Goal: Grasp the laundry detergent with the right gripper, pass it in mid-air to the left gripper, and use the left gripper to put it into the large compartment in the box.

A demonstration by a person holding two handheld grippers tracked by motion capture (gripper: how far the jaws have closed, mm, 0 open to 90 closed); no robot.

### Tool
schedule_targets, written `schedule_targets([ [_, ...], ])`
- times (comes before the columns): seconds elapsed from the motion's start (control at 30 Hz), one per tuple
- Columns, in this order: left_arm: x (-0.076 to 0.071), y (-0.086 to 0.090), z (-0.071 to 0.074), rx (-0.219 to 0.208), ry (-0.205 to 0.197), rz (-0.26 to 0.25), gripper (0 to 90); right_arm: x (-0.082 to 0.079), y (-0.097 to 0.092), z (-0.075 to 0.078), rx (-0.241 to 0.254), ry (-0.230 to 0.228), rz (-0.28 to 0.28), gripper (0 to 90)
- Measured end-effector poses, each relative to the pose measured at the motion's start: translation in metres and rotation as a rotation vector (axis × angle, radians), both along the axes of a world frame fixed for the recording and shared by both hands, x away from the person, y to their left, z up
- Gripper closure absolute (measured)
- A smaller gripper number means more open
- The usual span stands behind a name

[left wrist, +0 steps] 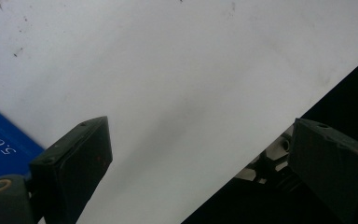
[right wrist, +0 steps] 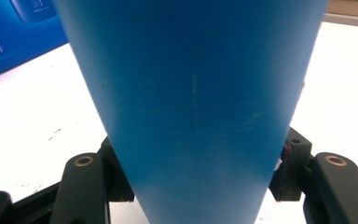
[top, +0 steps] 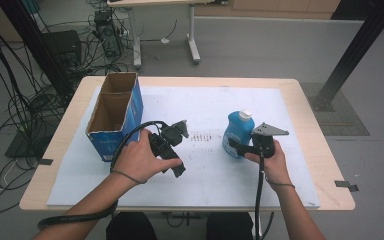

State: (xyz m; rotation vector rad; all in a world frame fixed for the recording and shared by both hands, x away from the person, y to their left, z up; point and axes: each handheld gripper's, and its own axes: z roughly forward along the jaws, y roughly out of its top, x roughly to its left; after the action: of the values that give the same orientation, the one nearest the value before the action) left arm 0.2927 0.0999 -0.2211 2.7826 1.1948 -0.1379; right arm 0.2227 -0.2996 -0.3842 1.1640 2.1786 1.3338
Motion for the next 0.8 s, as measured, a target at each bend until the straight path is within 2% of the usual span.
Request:
schedule_targets([
  [0.4,0.0,-0.0016,-0.0011,0.001,0.002,-0.002,6.7,-0.0048,0.0035,-0.0012,-0.026,-0.037,-0.001,41.3],
  [0.8,0.0011,-0.0016,-0.0018,-0.001,0.005,-0.003,6.7,-0.0069,0.005,-0.0017,-0.031,-0.046,-0.004,41.6],
])
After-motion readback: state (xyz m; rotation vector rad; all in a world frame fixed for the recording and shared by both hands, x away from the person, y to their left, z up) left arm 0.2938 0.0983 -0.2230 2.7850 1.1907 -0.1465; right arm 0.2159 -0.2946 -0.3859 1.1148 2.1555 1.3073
